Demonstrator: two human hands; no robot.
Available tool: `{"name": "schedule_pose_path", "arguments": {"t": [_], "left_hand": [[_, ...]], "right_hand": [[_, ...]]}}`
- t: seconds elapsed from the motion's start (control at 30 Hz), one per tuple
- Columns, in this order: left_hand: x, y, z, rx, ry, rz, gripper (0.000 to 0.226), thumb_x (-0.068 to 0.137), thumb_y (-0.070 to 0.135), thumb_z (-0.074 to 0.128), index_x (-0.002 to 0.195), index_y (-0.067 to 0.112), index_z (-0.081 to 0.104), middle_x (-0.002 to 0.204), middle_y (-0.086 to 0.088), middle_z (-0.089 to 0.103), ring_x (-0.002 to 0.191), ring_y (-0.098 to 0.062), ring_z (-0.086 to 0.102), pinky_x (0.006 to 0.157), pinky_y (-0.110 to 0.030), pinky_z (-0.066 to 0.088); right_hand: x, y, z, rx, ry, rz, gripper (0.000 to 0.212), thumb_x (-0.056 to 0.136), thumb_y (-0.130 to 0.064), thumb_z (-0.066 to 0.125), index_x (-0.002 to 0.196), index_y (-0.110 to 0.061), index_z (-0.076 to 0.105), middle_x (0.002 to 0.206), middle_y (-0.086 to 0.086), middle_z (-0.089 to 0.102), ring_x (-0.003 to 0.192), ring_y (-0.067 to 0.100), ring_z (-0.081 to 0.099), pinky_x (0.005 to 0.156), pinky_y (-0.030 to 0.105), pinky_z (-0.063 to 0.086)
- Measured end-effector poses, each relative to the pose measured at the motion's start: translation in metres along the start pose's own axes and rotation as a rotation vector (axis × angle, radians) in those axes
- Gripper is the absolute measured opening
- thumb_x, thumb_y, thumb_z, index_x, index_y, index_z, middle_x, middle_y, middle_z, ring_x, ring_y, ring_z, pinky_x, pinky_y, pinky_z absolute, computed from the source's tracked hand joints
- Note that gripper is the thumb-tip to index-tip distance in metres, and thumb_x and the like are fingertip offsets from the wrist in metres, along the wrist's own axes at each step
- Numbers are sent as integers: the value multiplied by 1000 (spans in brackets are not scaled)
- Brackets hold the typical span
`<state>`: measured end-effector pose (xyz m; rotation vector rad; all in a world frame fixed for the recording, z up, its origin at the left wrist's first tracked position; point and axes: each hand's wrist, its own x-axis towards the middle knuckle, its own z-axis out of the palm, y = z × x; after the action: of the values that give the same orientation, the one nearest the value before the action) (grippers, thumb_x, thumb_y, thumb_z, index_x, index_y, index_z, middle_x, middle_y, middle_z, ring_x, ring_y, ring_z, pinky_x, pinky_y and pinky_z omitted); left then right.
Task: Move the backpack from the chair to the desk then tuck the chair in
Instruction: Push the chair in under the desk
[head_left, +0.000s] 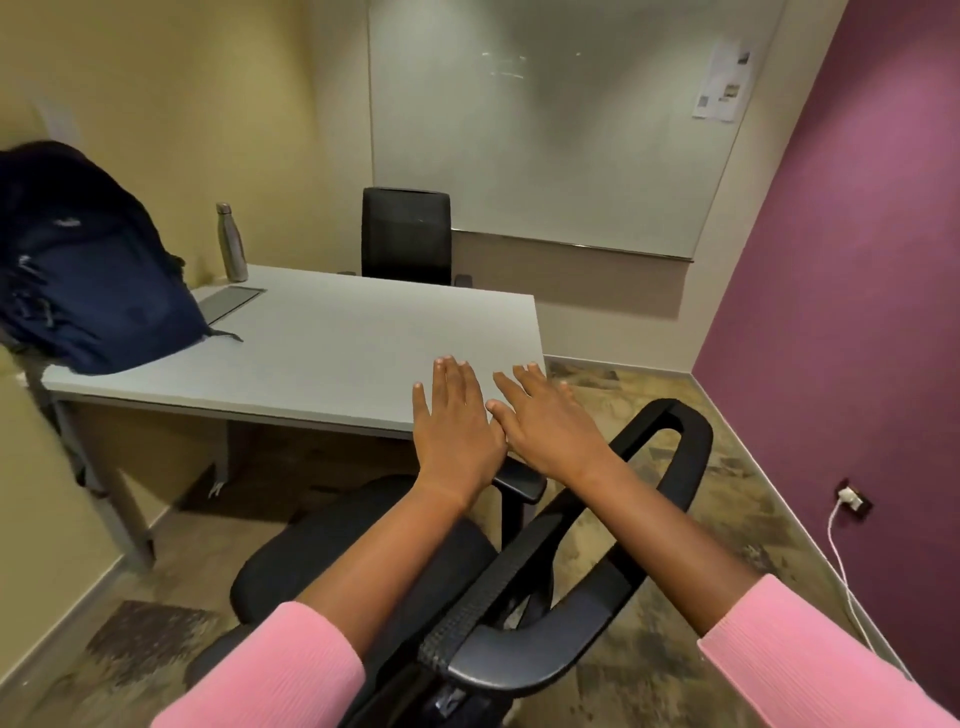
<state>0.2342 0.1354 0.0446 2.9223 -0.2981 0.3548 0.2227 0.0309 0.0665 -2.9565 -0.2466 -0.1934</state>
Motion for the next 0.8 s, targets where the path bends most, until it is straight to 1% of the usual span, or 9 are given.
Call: {"name": "schedule_pose_path", "arguments": {"t": [0.13, 0.2, 0.3, 0.4, 0.5, 0.63, 0.8], "left_hand": [[-1, 16, 1, 63, -31, -50, 61, 97, 37, 19, 143, 5, -7, 154, -15, -9, 141, -26, -12, 114, -44, -2], [-3, 29, 2, 98, -42, -107, 61, 97, 37, 19, 143, 5, -6, 154, -15, -9, 141, -26, -11, 114, -45, -1], [-7, 33, 2, 92, -61, -159, 61, 97, 36, 22, 143, 5, -4, 155, -15, -6, 141, -26, -9, 115, -45, 1], [-19, 56, 3, 77, -111, -285, 63, 97, 36, 25, 143, 4, -3, 155, -15, -3, 141, -26, -8, 115, -45, 2], [-30, 73, 7, 55, -144, -399, 66, 96, 40, 26, 143, 3, 0, 155, -15, 0, 142, -26, -7, 114, -46, 3], [-48, 95, 9, 24, -132, -508, 70, 95, 49, 25, 143, 2, 3, 155, -15, 4, 142, -27, -5, 114, -47, 4], [-69, 107, 13, -15, -93, -645, 70, 94, 52, 22, 143, 4, 9, 154, -17, 11, 141, -29, 1, 113, -49, 7]], "right_hand": [[0, 20, 0, 50, -27, -62, 49, 98, -36, 23, 144, -19, 16, 156, 8, 12, 144, 21, 2, 116, 46, 8], [0, 34, 0, 73, -50, -119, 50, 98, -38, 22, 143, -19, 16, 156, 7, 12, 144, 21, 2, 116, 46, 6], [0, 42, 4, 128, -66, -154, 50, 98, -39, 23, 144, -20, 16, 156, 7, 12, 144, 20, 2, 116, 45, 5], [-4, 63, 6, 143, -123, -254, 51, 97, -41, 22, 143, -21, 18, 156, 7, 13, 144, 19, 1, 116, 46, 4], [-11, 83, 5, 134, -166, -322, 54, 96, -45, 22, 143, -21, 18, 156, 6, 13, 144, 20, 1, 116, 47, 4], [-24, 118, 1, 128, -214, -349, 56, 95, -48, 22, 143, -19, 20, 155, 7, 16, 144, 20, 3, 115, 49, 6], [-30, 146, -4, 152, -262, -371, 58, 93, -52, 21, 141, -20, 26, 153, 8, 23, 143, 22, 11, 114, 50, 9]]}}
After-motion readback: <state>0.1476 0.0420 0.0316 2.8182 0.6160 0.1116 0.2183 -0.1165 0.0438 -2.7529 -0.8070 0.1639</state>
